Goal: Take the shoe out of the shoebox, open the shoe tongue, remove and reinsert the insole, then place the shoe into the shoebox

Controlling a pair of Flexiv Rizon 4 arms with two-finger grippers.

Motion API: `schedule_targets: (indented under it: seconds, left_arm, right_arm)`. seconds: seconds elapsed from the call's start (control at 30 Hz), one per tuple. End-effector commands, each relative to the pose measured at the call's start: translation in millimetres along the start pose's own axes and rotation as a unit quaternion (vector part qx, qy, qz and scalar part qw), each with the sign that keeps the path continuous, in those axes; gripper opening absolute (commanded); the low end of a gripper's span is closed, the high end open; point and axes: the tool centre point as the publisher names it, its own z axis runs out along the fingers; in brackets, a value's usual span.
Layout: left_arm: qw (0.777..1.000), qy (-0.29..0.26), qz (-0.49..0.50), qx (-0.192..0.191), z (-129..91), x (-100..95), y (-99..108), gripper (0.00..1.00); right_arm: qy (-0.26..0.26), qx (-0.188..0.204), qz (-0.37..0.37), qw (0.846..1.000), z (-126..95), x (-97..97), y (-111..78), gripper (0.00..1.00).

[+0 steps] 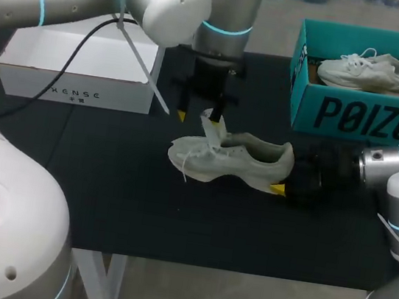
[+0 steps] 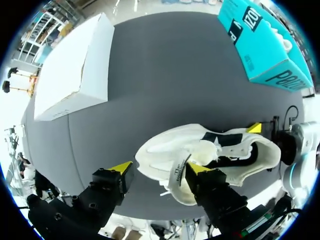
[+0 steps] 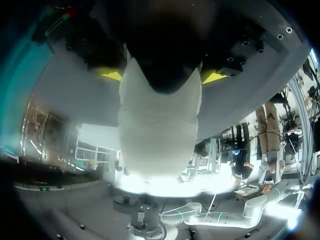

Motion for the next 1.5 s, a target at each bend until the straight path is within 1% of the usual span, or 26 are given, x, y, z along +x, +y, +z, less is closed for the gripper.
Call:
schedule_targets:
  seconds: [0.03,0.1,0.2,0.23,0.27,0.33,0.37,0.4,0.43,1.1,1.17,1.27,1.3,1.33,1.37,1.5]
  left_arm:
    - [1.0,0.01,0.012,0.011,-19.0,-9.8,5.8,1.0]
    - [0.999,0.017,0.035,0.011,-27.5,-11.7,7.6,1.0]
    - [0.995,0.019,0.093,0.026,-41.1,-14.8,11.5,1.0]
    - [0.99,0.02,0.131,0.041,-48.1,-16.9,13.3,1.0]
    - [0.986,0.02,0.161,0.048,-51.5,-17.8,14.7,1.0]
    - [0.969,0.007,0.234,0.077,-61.2,-21.9,17.9,1.0]
    - [0.956,0.0,0.284,0.076,-64.1,-23.1,20.4,1.0]
    - [0.929,-0.028,0.36,0.079,-65.7,-24.0,27.2,1.0]
    - [0.887,-0.055,0.449,0.09,-66.6,-28.6,37.2,1.0]
    - [0.887,-0.055,0.449,0.09,-66.6,-28.6,37.2,1.0]
    - [0.884,-0.08,0.453,0.088,-72.3,-26.4,39.3,1.0]
    - [0.876,-0.075,0.469,0.085,-81.0,-15.8,41.9,0.99]
    - [0.875,-0.07,0.471,0.087,-84.2,-14.0,42.4,0.49]
    - [0.872,-0.056,0.477,0.095,-90.0,-11.0,44.2,0.13]
    - [0.871,-0.047,0.48,0.093,-94.2,-9.2,45.2,0.0]
    - [0.852,-0.026,0.512,0.106,-109.4,4.9,48.7,0.0]
  right_arm:
    - [0.0,0.001,0.0,1.0,2.3,0.3,-2.7,0.0]
    - [0.0,0.001,0.0,1.0,2.3,0.3,-2.7,0.0]
    - [0.0,0.001,0.0,1.0,2.3,0.3,-2.7,0.0]
    - [0.0,0.001,0.0,1.0,2.3,0.3,-2.7,0.0]
    - [0.0,0.001,0.0,1.0,2.3,0.3,-2.7,0.0]
    - [0.0,0.001,0.0,1.0,2.3,0.3,-2.7,0.0]
    - [0.0,0.001,0.0,1.0,2.3,0.3,-2.7,0.0]
    - [0.0,0.001,0.0,1.0,2.3,0.3,-2.7,0.0]
    - [0.0,0.001,0.0,1.0,2.3,0.3,-2.7,0.0]
    - [0.0,0.001,0.0,1.0,2.3,0.3,-2.7,0.0]
    - [0.0,0.001,0.0,1.0,2.3,0.3,-2.7,0.0]
    - [0.0,0.001,0.0,1.0,2.3,0.3,-2.7,0.0]
    - [0.0,0.001,0.0,1.0,2.3,0.3,-2.7,0.0]
    - [0.0,0.001,0.0,1.0,2.3,0.3,-2.7,0.0]
    - [0.0,0.001,0.0,1.0,2.3,0.3,-2.7,0.0]
    - [0.0,0.001,0.0,1.0,2.3,0.3,-2.7,0.0]
